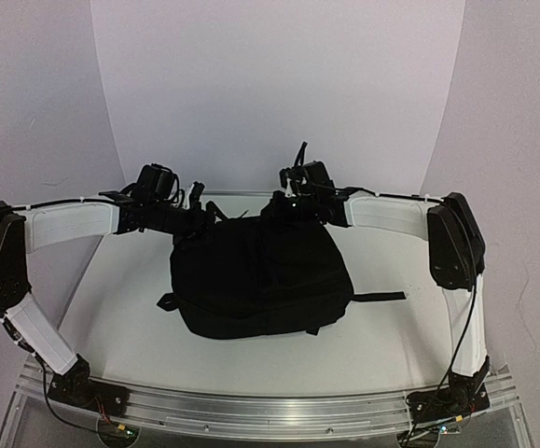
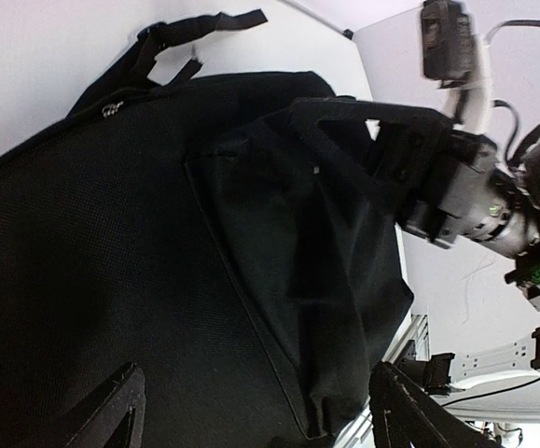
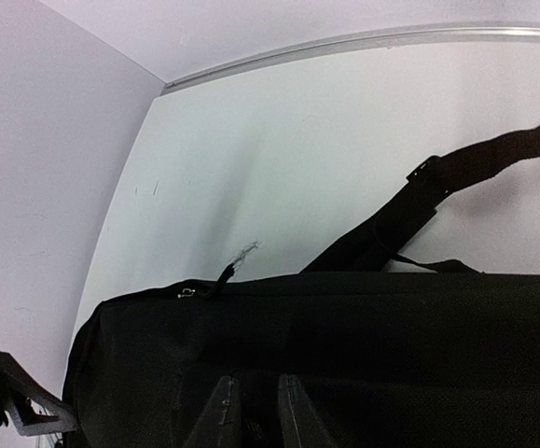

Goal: Pack the student bag
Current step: Zip the student bag at the center of the board.

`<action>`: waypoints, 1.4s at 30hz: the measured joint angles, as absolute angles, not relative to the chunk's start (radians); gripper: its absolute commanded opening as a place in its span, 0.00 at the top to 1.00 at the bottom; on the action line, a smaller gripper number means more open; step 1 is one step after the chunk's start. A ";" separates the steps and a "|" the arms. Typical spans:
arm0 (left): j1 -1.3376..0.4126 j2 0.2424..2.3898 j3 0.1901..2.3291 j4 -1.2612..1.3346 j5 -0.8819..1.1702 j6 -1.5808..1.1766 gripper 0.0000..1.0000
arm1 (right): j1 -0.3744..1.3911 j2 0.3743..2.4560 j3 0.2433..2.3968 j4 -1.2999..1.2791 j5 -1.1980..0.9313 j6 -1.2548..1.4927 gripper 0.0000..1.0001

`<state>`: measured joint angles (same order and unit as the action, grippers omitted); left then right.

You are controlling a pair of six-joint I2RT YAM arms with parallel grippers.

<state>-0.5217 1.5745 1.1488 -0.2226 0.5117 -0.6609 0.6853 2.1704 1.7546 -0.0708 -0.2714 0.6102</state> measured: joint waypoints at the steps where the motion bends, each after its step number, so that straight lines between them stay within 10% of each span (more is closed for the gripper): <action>1: -0.522 1.585 1.149 -0.219 0.517 -0.663 0.18 | 0.685 2.170 1.755 -0.068 -0.273 0.604 1.00; 37: -0.551 1.945 1.362 0.080 0.564 -0.759 0.33 | 0.690 1.951 1.343 0.189 -0.372 0.710 1.00; 42: -0.552 1.969 1.363 0.088 0.561 -0.757 0.47 | 0.704 1.919 1.297 0.195 -0.372 0.716 1.00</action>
<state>-0.5518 1.9694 1.3632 0.0883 0.5613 -0.7574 0.7040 1.9194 1.2968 0.1951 -0.3717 0.7162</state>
